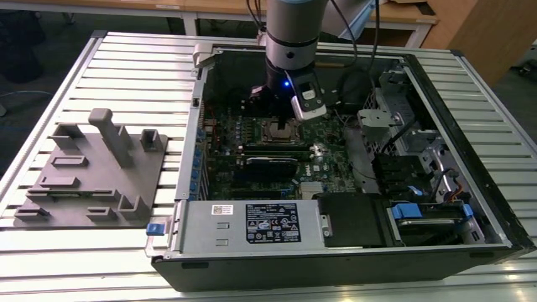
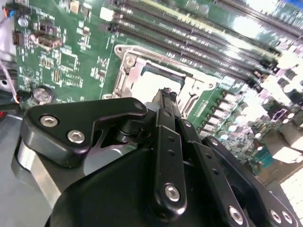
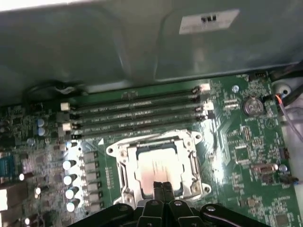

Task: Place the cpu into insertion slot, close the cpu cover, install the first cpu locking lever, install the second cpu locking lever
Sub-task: 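Install the second cpu locking lever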

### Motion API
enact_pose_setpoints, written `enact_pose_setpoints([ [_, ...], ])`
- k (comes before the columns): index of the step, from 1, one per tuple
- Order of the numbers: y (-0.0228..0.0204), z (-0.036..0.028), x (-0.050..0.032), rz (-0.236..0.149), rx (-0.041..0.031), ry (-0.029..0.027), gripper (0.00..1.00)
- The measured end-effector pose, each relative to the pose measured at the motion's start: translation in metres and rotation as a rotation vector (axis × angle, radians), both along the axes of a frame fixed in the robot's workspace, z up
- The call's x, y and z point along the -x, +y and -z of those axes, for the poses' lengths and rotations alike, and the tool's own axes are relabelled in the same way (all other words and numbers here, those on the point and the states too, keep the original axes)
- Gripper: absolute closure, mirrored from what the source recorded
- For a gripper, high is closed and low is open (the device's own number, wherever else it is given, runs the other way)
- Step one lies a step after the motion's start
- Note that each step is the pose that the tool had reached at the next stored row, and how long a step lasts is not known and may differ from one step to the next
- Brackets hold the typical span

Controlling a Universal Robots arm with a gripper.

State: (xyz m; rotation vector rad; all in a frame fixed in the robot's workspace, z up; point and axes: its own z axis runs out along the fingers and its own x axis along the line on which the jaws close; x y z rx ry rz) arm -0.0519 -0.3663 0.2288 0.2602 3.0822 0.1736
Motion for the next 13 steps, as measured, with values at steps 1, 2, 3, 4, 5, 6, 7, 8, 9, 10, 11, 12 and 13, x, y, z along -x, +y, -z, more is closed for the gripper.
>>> enact_pose_setpoints([
  [1,0.0021,0.0000,0.0000,0.000,0.0005,0.0001,0.89],
  [2,0.0033,0.0001,0.0000,0.000,0.0013,0.0001,0.89],
  [3,0.0037,0.0002,-0.0003,0.000,0.0031,0.0001,0.89],
  [4,0.0038,0.0004,-0.0013,0.000,0.0049,0.0001,0.89],
  [5,0.0040,0.0005,-0.0030,0.001,0.0069,0.0000,0.89],
  [6,0.0041,0.0006,-0.0047,0.001,0.0089,0.0001,0.89],
  [7,0.0045,0.0006,-0.0053,0.001,0.0097,0.0001,0.89],
  [8,0.0046,0.0007,-0.0053,0.001,0.0096,0.0001,0.89],
  [9,0.0046,0.0006,-0.0053,0.001,0.0097,0.0001,0.89],
  [10,0.0048,0.0007,-0.0053,0.001,0.0097,0.0001,0.89],
  [11,0.0049,0.0006,-0.0053,0.001,0.0097,0.0001,0.89],
  [12,0.0049,0.0006,-0.0053,0.001,0.0098,0.0001,0.89],
  [13,0.0049,0.0006,-0.0053,0.001,0.0097,0.0001,0.89],
])
